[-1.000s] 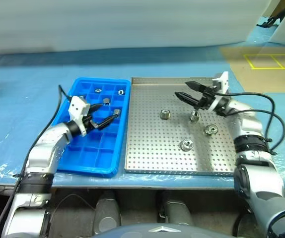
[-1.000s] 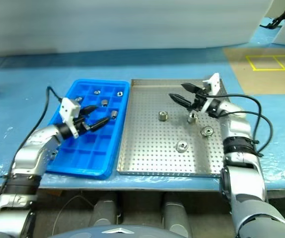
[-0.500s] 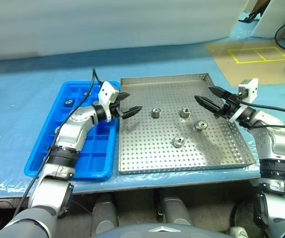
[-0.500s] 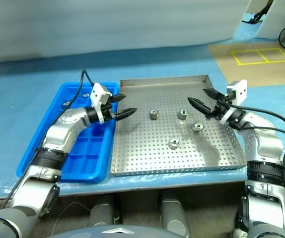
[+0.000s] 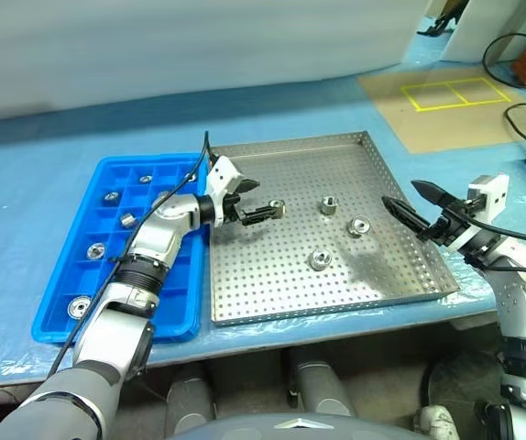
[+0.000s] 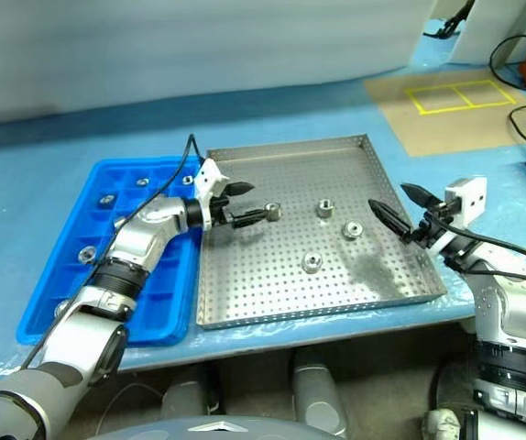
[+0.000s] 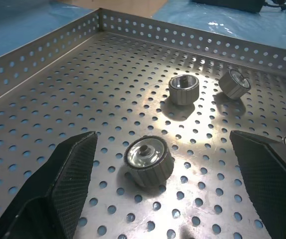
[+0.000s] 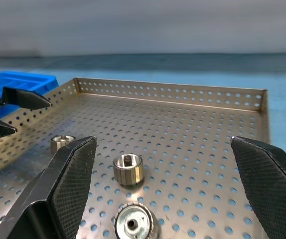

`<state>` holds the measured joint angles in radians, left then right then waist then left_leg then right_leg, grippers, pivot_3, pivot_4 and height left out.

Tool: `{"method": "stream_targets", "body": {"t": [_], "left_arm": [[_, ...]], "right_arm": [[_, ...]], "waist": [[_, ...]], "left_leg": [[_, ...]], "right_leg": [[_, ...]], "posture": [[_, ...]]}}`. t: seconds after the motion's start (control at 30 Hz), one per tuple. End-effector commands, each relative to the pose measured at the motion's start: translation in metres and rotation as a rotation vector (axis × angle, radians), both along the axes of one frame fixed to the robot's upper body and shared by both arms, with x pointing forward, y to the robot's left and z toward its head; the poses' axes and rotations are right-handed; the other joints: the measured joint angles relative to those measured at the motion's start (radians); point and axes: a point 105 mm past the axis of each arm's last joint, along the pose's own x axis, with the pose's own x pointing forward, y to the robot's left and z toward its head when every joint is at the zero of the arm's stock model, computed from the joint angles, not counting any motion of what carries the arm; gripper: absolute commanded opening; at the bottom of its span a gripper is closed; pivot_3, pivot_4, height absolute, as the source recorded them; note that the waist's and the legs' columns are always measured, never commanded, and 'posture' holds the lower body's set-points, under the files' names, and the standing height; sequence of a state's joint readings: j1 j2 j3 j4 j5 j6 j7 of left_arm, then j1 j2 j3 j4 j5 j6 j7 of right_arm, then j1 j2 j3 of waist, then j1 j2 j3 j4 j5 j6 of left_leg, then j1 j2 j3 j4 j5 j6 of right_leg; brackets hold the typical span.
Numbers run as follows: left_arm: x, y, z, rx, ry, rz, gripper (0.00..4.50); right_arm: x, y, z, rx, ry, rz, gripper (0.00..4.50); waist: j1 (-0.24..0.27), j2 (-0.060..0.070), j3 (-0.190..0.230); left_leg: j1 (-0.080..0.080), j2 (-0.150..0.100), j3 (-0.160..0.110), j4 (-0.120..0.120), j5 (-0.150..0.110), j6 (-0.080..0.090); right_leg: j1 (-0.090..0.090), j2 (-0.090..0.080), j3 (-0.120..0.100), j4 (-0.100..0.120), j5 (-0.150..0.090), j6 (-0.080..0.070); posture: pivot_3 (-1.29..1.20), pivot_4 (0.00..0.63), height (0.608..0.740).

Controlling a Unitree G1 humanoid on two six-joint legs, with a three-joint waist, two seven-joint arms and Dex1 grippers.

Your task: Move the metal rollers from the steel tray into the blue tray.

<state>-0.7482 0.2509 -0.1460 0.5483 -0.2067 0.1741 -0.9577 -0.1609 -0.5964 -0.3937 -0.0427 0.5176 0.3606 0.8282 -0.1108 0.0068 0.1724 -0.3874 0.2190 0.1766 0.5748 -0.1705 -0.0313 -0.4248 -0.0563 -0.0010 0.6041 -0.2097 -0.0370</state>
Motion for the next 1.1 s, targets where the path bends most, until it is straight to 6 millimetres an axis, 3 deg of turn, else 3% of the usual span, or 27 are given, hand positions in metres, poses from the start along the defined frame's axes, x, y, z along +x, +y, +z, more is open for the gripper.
{"method": "stream_targets", "body": {"t": [0.03,0.17,0.37,0.6,0.7,0.9,1.0,1.1], "left_arm": [[0.004,-0.009,0.005,0.022,-0.034,-0.030,4.49],[0.013,-0.012,-0.002,0.063,-0.034,0.007,4.49],[0.028,-0.011,-0.018,0.153,-0.041,0.098,4.49],[0.027,-0.005,-0.034,0.193,0.037,0.105,4.49],[0.028,0.000,-0.039,0.191,0.067,0.131,3.91],[0.032,0.005,-0.035,0.170,0.058,0.166,1.95],[0.031,0.006,-0.030,0.154,0.039,0.153,1.86],[0.028,0.001,-0.014,0.062,0.019,0.123,1.86]], "right_arm": [[-0.010,-0.001,0.017,0.001,-0.070,-0.019,4.50],[-0.019,-0.003,0.015,-0.006,-0.075,-0.056,4.50],[-0.058,0.004,0.024,-0.011,-0.091,-0.083,4.50],[-0.068,0.011,0.028,-0.008,-0.088,-0.100,4.50],[-0.069,0.017,0.030,-0.007,-0.088,-0.095,4.50],[-0.065,0.018,0.031,-0.006,-0.083,-0.080,4.50],[-0.063,0.023,0.031,0.002,-0.080,-0.049,4.50],[-0.063,0.035,0.029,0.003,-0.075,0.001,4.50]], "waist": [[-0.016,0.000,0.000],[-0.048,0.000,0.000],[-0.095,0.001,-0.001],[-0.153,0.001,-0.001],[-0.163,0.001,-0.001],[-0.171,0.001,-0.001],[-0.174,0.001,-0.001],[-0.174,0.001,-0.001]], "left_leg": [[0.000,0.000,0.000,0.000,-0.001,0.000],[-0.001,-0.002,-0.001,0.002,-0.002,0.001],[-0.007,-0.006,-0.003,0.002,-0.005,0.008],[-0.014,-0.016,-0.003,0.004,-0.010,0.020],[-0.014,-0.018,-0.003,0.005,-0.011,0.023],[-0.013,-0.018,-0.006,0.005,-0.012,0.024],[-0.014,-0.018,-0.006,0.005,-0.012,0.025],[-0.014,-0.018,-0.007,0.005,-0.012,0.025]], "right_leg": [[0.000,0.000,0.000,0.000,-0.002,0.004],[0.001,-0.001,0.000,-0.002,-0.001,0.007],[0.002,-0.002,-0.001,-0.010,0.000,0.015],[0.005,-0.017,-0.005,-0.025,0.008,0.017],[0.008,-0.019,-0.009,-0.029,0.007,0.019],[0.014,-0.021,-0.014,-0.032,0.007,0.018],[0.015,-0.023,-0.020,-0.032,0.007,0.018],[0.015,-0.024,-0.023,-0.032,0.007,0.018]], "posture": [[-0.67,0.150,0.740],[-0.70,0.150,0.740],[-0.74,0.150,0.740],[-0.74,0.150,0.740],[-0.74,0.150,0.740],[-0.70,0.150,0.740],[-0.67,0.150,0.740],[-0.65,0.150,0.740]]}}
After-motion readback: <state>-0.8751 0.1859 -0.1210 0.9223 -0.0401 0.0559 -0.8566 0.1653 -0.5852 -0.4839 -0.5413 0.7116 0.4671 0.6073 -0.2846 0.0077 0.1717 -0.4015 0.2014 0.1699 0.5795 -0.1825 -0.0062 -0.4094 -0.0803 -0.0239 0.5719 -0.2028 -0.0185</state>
